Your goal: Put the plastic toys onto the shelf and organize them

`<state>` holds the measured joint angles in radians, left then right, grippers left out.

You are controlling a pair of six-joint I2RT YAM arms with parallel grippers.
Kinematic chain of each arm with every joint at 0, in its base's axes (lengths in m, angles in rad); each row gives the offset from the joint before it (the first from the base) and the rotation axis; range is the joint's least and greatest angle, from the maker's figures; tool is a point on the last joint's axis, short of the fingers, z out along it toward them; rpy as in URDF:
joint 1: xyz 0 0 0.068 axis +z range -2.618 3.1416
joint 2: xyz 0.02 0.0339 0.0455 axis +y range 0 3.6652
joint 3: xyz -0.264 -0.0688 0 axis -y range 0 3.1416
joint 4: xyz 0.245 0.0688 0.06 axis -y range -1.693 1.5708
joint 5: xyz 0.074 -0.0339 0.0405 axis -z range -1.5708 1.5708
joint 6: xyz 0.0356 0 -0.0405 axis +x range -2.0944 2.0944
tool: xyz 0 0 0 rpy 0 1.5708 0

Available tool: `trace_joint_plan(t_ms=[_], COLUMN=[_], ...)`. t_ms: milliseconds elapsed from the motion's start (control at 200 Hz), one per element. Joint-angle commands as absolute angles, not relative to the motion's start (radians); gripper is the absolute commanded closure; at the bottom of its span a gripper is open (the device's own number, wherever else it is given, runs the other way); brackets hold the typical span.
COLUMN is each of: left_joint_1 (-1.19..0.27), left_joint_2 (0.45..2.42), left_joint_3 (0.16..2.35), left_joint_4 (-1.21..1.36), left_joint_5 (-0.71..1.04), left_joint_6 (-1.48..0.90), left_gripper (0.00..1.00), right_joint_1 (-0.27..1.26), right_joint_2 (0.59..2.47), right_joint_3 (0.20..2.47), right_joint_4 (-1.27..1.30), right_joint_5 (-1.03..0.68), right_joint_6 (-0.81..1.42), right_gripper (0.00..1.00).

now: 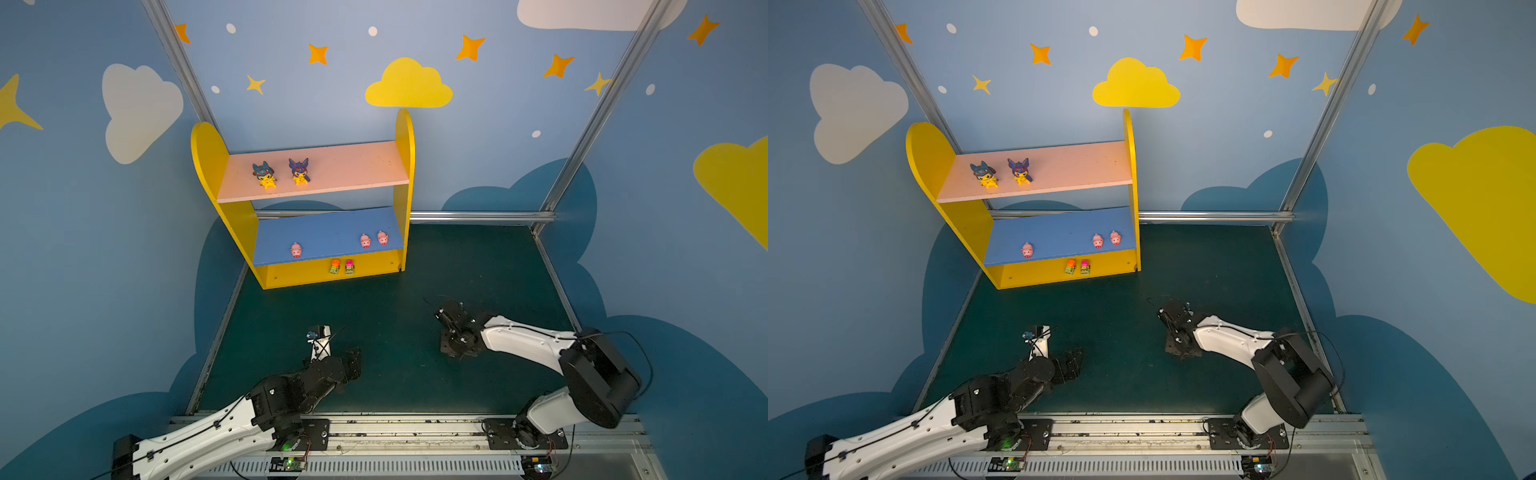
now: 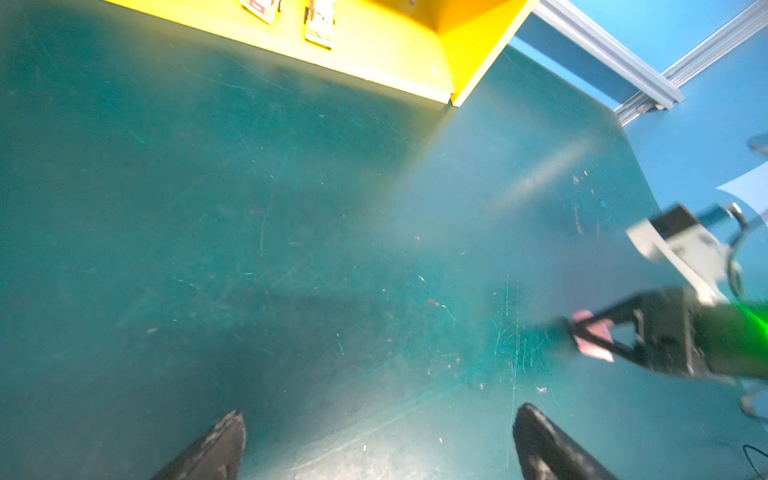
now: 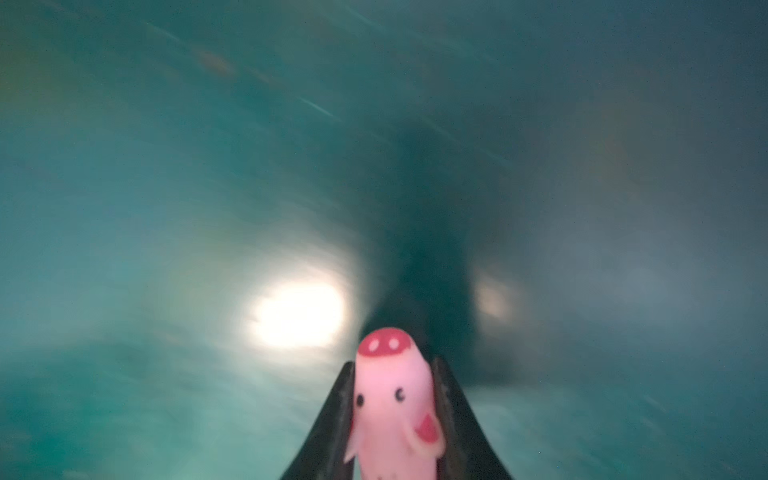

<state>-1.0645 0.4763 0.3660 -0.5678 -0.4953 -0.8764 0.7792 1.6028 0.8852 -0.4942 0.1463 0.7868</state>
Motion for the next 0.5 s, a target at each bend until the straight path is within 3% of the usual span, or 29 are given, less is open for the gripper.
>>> trace_joint_plan(t_ms=[0,285,491], left_joint_1=[-1.057,-1.049,-1.035], left_joint_2=[0.462,0.471,0.478], left_joint_3=[0.398,0.429,0.44], left_joint_4=[-0.644,-0.683,-0.688], left_joint_5=[-0.533,-0.552,-0.562], left_joint_6=[-0.885,-0.888,-0.877], left_gripper=[0.0,0.0,0.0], right_joint_1=[0.796,0.796,0.799], right_joint_2=[1.7,1.97,1.953], right_joint_3=[1.014,1.263,1.238], right_joint_4=[-0.469,-0.5,-0.481], right_joint_5=[0.107,0.072,0.079], right_joint_6=[0.747,0.703,0.686], right_gripper=[0.73,0.71,0.39])
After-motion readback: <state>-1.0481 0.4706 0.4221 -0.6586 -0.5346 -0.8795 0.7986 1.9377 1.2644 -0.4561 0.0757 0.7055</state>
